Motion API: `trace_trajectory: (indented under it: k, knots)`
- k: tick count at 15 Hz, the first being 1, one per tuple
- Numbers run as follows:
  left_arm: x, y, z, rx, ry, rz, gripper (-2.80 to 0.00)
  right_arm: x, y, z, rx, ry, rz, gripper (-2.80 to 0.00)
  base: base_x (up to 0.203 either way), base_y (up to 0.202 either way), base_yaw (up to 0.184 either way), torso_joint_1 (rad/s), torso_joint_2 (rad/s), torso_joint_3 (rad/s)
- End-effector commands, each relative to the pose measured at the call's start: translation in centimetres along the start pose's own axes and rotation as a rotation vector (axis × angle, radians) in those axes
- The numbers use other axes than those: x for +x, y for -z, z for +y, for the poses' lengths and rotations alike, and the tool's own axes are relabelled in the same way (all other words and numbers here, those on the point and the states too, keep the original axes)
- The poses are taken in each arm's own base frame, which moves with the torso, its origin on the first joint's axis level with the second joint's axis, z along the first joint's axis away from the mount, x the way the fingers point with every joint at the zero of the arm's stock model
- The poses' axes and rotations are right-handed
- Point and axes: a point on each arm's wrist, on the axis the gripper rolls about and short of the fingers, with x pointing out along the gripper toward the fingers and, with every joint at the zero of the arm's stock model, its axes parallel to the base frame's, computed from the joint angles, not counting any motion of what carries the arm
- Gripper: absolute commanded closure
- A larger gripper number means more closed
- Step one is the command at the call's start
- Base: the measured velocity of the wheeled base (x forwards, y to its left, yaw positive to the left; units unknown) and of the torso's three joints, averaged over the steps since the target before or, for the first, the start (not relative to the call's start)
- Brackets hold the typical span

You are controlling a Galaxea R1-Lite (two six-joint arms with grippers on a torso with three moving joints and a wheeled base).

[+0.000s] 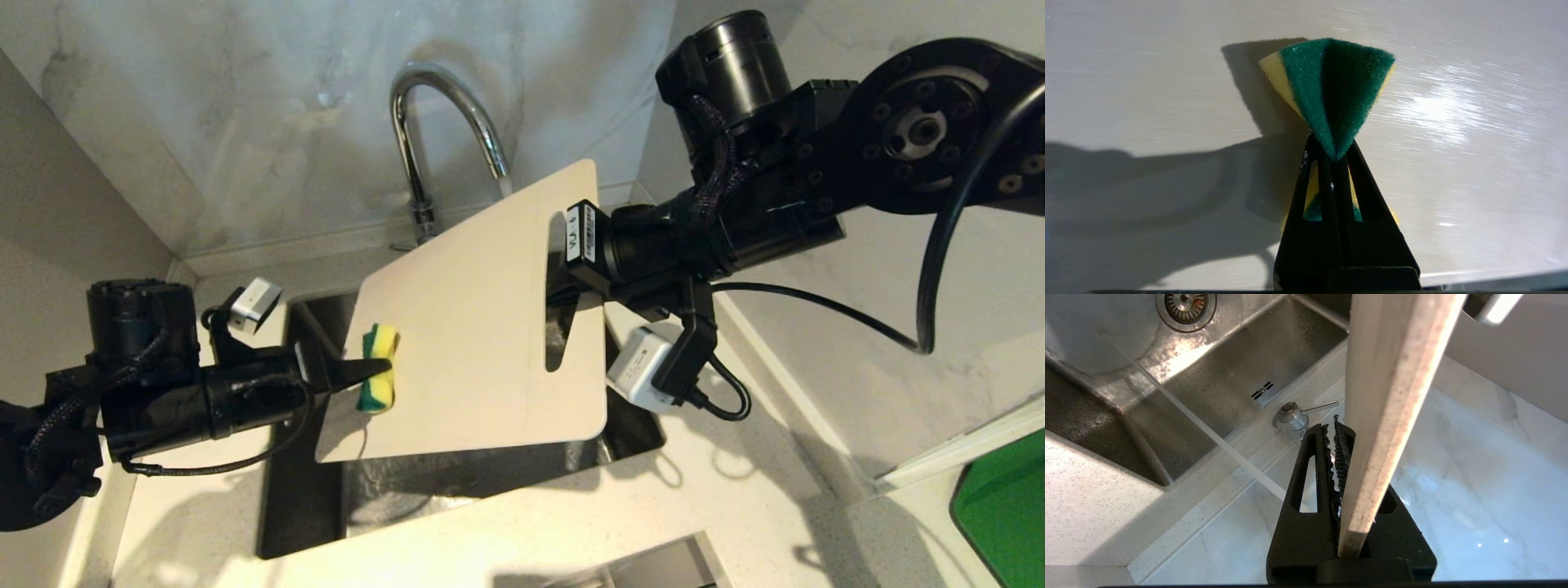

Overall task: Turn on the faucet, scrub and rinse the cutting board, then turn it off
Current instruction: Scrub the cutting board underwater

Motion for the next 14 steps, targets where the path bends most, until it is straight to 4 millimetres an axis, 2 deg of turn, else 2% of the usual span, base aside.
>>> trace_trajectory:
  k: [1,5,8,10,14]
  knots:
    - [0.2,0.3,3.7,-0.054,-0.069,0.007,0.0,-0.1,0.0,-0.1,-0.014,0.004,0.0,0.0,0.0,0.0,0.0,0.0,0.0,0.0]
    - [-0.4,0.4,7.4,-0.051,-0.107,-0.012,0.0,-0.3,0.0,-0.1,-0.012,0.005,0.002,0.0,0.0,0.0,0.0,0.0,0.0,0.0]
    - [-1.9,-0.5,8.9,-0.066,-0.09,-0.024,0.0,-0.3,0.0,-0.1,-0.012,0.005,0.002,0.0,0.0,0.0,0.0,0.0,0.0,0.0]
    - [-2.8,-1.5,9.3,-0.062,-0.096,-0.06,0.0,-0.2,-0.1,-0.1,-0.012,0.004,0.001,0.0,0.0,0.0,0.0,0.0,0.0,0.0]
    - [-5.0,-4.5,7.7,-0.065,-0.008,-0.13,0.0,-0.2,-0.1,0.0,-0.009,0.001,-0.004,0.0,0.0,0.0,0.0,0.0,0.0,0.0]
